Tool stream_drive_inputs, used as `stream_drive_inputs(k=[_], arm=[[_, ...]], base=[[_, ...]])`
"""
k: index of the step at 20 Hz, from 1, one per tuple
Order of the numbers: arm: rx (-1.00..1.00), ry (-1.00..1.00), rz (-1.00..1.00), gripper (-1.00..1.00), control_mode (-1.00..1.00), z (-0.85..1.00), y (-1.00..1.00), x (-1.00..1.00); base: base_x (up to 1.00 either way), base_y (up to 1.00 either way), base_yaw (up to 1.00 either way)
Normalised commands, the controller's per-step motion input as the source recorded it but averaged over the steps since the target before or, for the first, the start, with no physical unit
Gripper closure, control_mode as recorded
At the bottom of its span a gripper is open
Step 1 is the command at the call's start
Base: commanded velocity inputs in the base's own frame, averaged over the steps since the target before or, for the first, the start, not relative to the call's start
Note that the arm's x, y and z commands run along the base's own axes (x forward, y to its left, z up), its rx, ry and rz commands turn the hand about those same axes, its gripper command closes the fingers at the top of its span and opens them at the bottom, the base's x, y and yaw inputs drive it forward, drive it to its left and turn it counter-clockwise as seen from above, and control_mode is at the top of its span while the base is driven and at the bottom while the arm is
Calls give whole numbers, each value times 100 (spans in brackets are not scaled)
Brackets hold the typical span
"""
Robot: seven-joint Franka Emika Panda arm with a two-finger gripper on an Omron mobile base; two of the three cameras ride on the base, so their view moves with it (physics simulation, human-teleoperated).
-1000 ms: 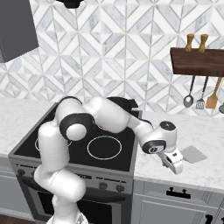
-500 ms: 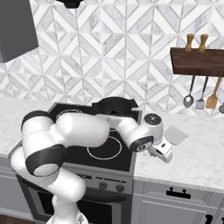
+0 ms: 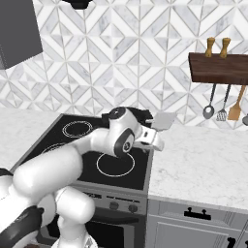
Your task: Put the avocado and lemon wedge in the pot. Retrieve the spatula and lightly stir the vegetables in the pot.
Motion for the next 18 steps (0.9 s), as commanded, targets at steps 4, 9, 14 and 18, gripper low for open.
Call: stream_drive_inputs(k=[4, 9, 14, 18], arm=[[-17, 14, 33, 100, -100, 100, 21, 34], [-15, 44, 33, 100, -100, 81, 7, 95], [-32, 44, 17, 100, -100, 50, 15, 94], [-27, 32, 4, 100, -100, 7, 17, 76]], base=[[0, 0, 0], [0, 0, 0], [0, 0, 0], [0, 0, 0]])
